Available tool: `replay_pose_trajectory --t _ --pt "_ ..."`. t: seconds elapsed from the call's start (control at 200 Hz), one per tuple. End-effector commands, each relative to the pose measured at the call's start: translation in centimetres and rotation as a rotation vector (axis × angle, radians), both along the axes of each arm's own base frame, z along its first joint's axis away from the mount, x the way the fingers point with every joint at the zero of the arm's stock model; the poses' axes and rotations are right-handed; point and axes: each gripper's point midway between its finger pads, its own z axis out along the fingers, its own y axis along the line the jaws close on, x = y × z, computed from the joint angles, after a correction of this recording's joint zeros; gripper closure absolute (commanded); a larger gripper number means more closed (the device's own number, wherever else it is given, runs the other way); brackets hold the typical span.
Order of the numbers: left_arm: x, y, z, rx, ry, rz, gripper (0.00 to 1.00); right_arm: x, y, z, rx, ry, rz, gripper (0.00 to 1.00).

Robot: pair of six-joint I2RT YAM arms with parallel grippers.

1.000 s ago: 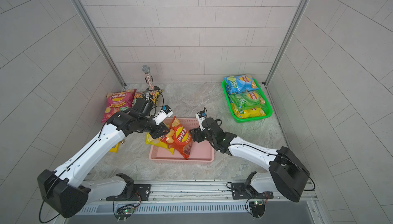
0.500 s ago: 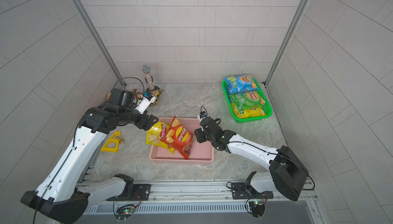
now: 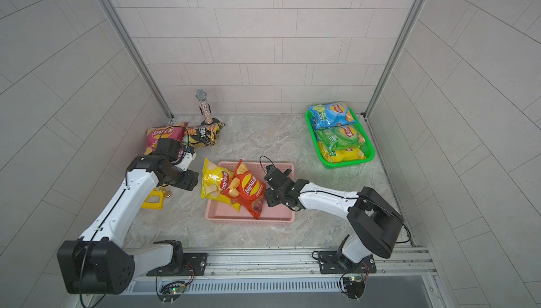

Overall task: Put the potato chips into the basket
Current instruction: Place the potato chip in the basket.

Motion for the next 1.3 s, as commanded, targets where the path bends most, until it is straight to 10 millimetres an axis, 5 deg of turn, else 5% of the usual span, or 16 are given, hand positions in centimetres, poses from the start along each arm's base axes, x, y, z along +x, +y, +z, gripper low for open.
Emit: replay_pose_trajectory --t 0.0,0.19,0.43,0.801,1.101,1.296 --pt "0.3 -0.9 -1.2 -0.04 0.008 -0.058 0.21 0.5 2.2 0.7 0.05 -0.011 0.021 0.43" --pt "-0.1 -2.0 -2.3 -0.097 0.035 -0.091 0.21 1.5 4.1 0.7 0.082 -0.021 0.045 0.42" --pt "-0.3 -2.5 -1.4 -0.125 0.0 -0.104 0.21 2.0 6.1 1.0 0.109 -0.031 0.123 0.39" --pt "0.4 -1.3 3.4 -0.067 -0.163 -0.057 0.19 1.9 6.8 0.4 0.128 -0.048 0.176 0.36" --pt "0.8 -0.8 5.3 -0.056 -0.2 -0.019 0.17 1.9 8.6 0.1 0.206 -0.042 0.218 0.32" --pt "0.7 -0.8 6.5 -0.054 -0.213 -0.015 0.16 2.5 7.3 0.3 0.171 -0.052 0.188 0.31"
